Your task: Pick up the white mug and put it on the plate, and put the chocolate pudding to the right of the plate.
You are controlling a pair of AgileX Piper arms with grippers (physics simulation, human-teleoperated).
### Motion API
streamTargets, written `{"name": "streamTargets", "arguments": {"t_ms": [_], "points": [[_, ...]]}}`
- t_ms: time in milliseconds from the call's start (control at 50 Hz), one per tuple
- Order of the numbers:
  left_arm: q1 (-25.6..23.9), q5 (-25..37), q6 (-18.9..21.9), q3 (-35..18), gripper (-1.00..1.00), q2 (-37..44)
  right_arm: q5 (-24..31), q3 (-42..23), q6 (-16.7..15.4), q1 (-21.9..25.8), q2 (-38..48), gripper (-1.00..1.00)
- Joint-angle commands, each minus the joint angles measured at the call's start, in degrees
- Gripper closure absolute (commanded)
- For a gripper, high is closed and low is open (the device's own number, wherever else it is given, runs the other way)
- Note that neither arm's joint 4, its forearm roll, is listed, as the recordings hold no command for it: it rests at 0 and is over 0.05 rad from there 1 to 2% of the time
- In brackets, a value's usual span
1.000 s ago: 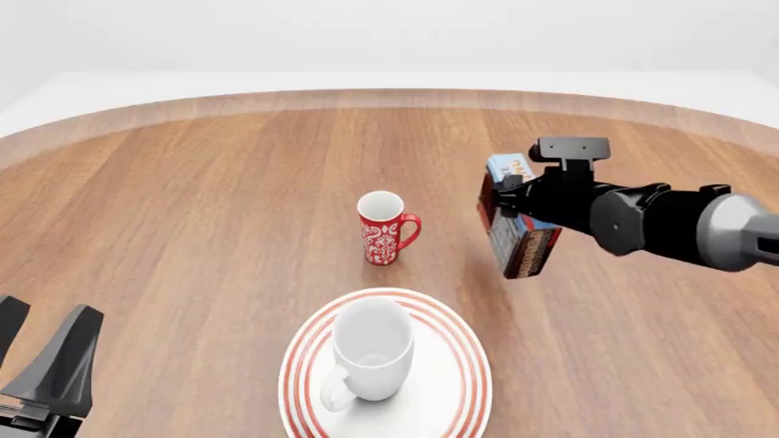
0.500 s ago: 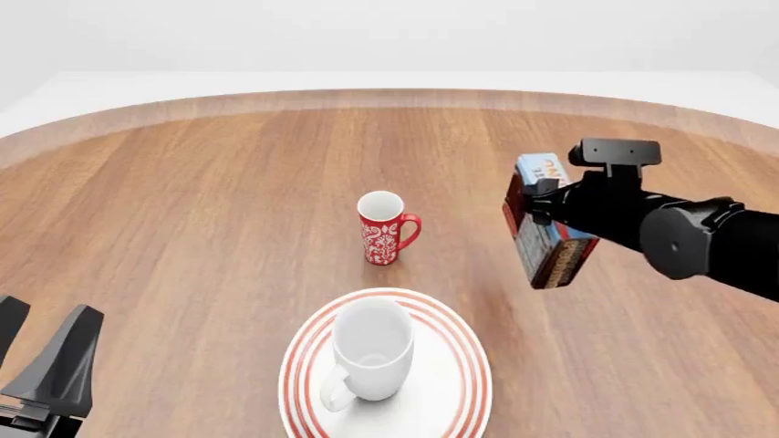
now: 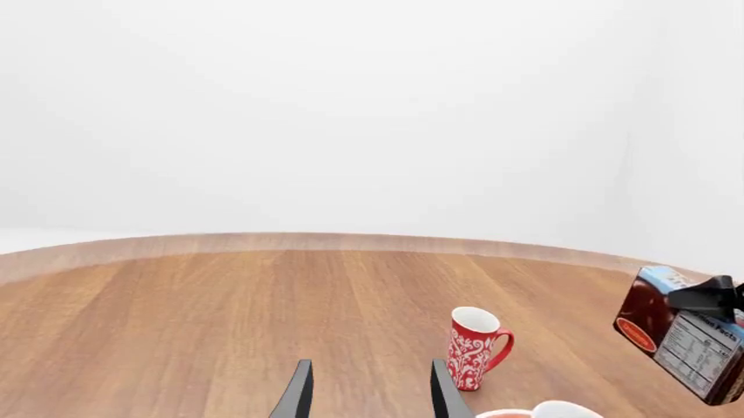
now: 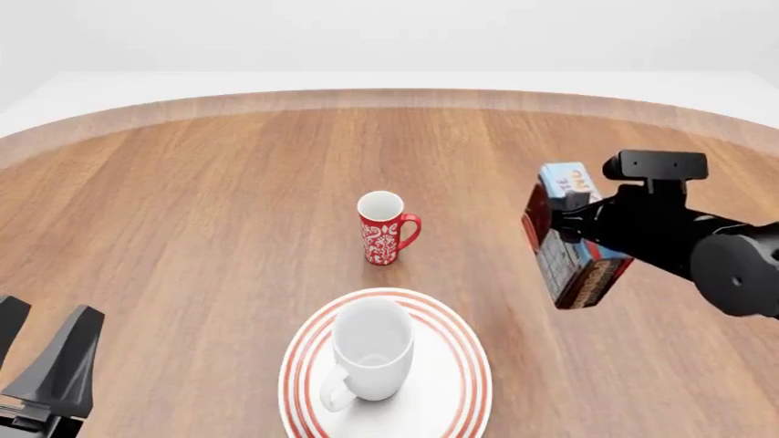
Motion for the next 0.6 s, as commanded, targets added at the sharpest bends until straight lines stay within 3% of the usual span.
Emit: {"name": "streamTargets", "arguments": {"t_ms": [20,600], "points": [[-0.03,-0.07,0.02,0.03,-1.00,0.00,2.56,1.99,0.70,-0.12,-4.39,1.00],[-0.12,-0.10,-0.03,-0.12,-1.00,0.00,7.51,9.34,1.06,0.00,-13.46,1.00]]}}
